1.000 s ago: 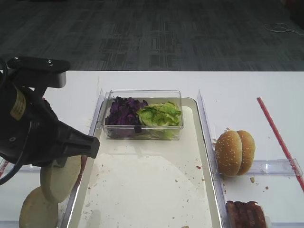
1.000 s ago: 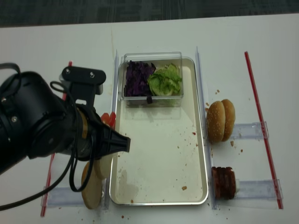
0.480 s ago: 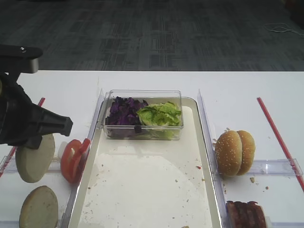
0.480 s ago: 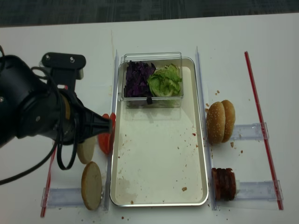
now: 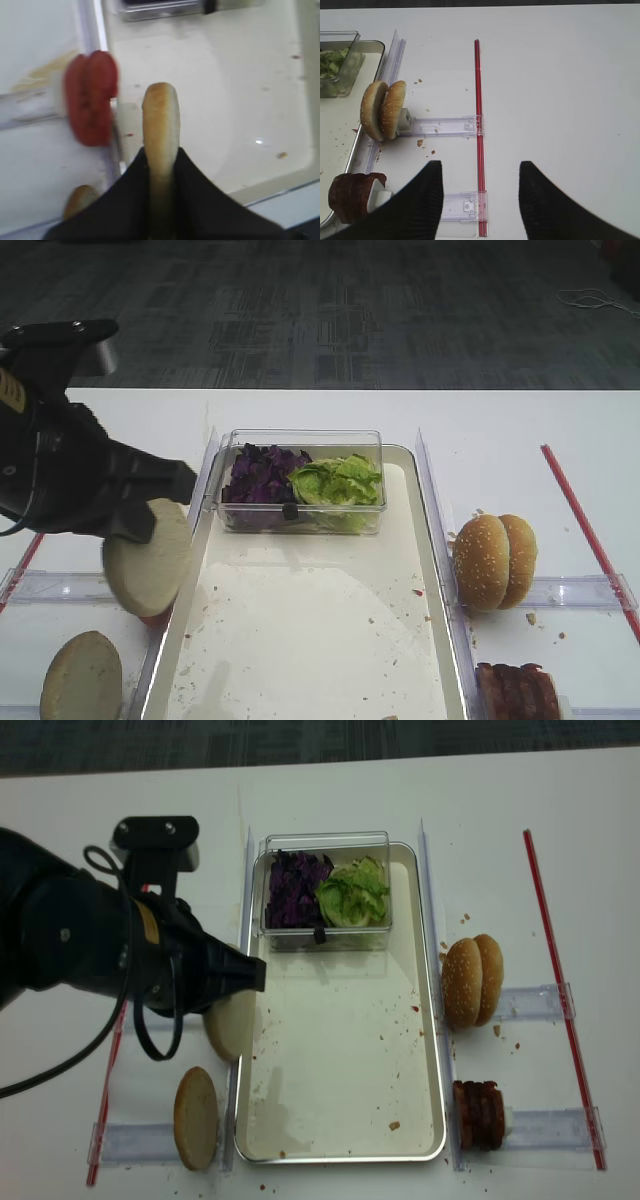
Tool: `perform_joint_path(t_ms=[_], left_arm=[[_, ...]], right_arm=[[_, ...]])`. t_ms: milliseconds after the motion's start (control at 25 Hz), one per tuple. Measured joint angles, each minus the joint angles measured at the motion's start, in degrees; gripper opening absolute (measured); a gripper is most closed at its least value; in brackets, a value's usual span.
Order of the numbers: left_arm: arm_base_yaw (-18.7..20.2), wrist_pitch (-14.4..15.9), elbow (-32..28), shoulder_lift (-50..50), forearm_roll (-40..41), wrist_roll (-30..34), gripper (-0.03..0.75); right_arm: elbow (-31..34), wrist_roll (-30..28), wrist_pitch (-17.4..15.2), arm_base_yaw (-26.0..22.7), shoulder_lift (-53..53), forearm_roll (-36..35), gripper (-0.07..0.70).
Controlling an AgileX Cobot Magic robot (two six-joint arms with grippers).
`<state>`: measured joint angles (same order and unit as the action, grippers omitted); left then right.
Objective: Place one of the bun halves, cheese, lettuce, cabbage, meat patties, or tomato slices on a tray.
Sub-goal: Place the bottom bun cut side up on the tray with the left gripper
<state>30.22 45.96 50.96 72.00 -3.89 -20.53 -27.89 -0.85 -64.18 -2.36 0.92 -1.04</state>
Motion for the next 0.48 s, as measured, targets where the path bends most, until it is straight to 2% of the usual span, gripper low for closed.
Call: perform_joint_path(t_ms=[160, 480], left_arm=[[0.00, -2.87, 0.00, 0.00, -17.52, 13.94, 0.088], [0.00, -4.07, 0.00, 0.00, -45.60, 36.06, 0.088]], right_arm=[[0.00, 0.00, 0.00, 0.00, 0.00, 0.00, 0.397], [0.00, 0.00, 0.00, 0.00, 0.00, 0.00, 0.397]])
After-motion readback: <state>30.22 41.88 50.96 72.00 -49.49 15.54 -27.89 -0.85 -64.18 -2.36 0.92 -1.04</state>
